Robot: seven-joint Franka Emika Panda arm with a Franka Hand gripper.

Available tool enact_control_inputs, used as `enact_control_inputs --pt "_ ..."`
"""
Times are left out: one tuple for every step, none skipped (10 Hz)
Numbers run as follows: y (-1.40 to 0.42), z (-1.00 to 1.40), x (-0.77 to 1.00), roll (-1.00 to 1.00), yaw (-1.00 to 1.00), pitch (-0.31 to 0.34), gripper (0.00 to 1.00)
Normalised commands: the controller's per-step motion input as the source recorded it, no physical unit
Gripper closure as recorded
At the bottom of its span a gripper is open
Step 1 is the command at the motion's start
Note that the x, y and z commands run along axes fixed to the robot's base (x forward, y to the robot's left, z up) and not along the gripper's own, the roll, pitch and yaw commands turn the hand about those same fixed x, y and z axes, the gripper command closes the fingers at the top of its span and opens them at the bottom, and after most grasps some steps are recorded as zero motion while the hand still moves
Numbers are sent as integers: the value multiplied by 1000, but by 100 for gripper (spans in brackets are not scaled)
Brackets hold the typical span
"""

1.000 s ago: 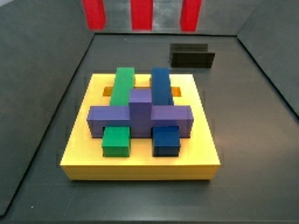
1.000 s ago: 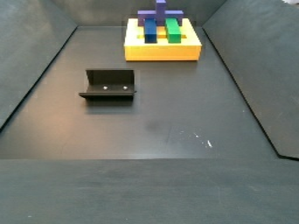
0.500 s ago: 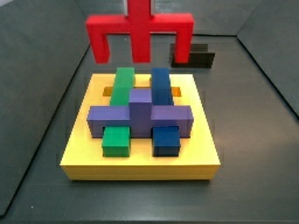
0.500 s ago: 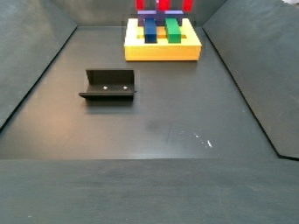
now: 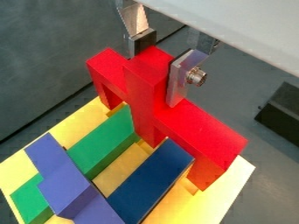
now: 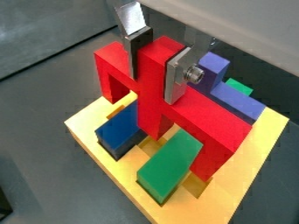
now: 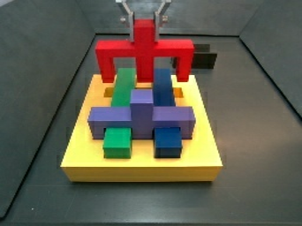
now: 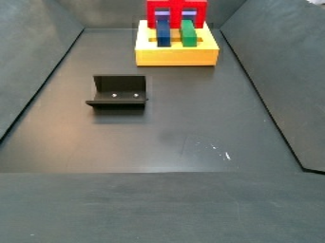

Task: Pick up the red object. Move up. Move to above the board. Insert the red object.
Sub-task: Insert the red object.

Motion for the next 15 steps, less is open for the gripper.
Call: enact_control_inputs --pt "0 -389 0 0 29 -4 100" --pt "0 -429 0 41 0 -11 100" --pt "0 -274 -29 1 0 0 100" --pt "0 -140 0 -24 0 0 100" --pt "0 -209 0 -33 0 -21 100" --pt "11 -366 43 0 29 -23 100" --pt "60 -343 83 1 31 0 100" --pt "40 -246 77 19 0 0 100" --pt "40 -134 103 14 0 10 100" --pt "117 0 11 0 0 59 100" --pt "37 0 11 3 0 76 100" --pt "0 0 3 71 0 89 100" --pt "0 0 71 170 0 70 100" --pt "0 0 100 239 0 101 100" --pt "0 0 49 227 0 143 100"
